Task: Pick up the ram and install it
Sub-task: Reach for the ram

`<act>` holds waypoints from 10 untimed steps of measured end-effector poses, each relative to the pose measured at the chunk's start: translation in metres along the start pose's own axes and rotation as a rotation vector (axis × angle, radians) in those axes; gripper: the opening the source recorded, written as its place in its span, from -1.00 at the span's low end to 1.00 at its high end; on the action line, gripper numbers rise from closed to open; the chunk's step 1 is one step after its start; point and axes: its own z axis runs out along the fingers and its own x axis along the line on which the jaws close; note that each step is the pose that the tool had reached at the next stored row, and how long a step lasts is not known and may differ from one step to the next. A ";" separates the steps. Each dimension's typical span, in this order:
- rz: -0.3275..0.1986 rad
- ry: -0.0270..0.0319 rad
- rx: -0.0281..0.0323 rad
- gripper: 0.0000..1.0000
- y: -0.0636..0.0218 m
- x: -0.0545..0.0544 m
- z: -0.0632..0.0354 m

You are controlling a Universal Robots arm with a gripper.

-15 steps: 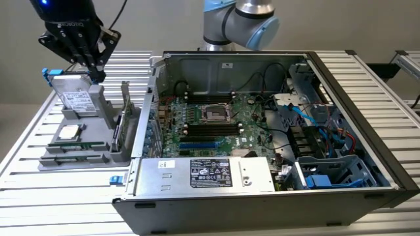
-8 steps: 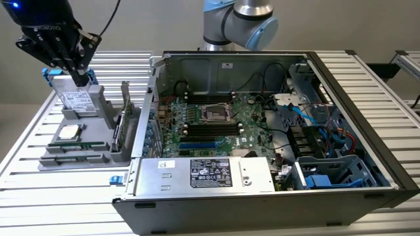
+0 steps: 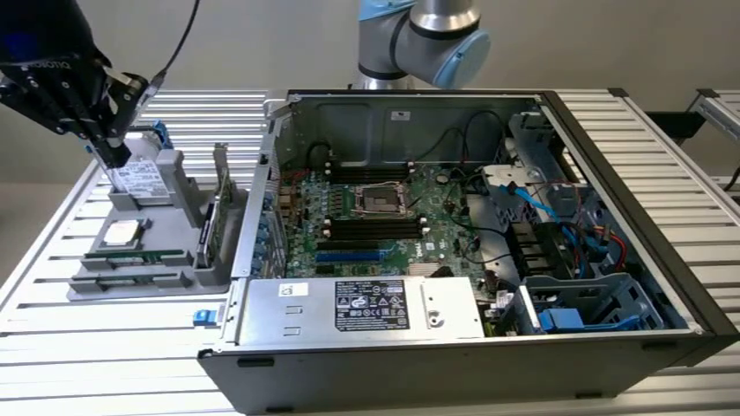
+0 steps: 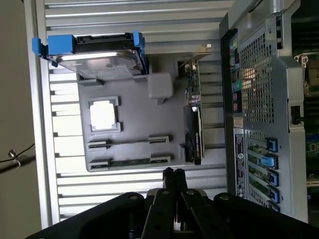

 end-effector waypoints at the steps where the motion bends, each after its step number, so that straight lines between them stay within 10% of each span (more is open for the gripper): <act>1: 0.000 0.0025 0.0003 -0.80 -0.0019 0.001 0.0007; 10: 0.002 0.0381 0.0043 -0.80 -0.0115 0.019 0.0103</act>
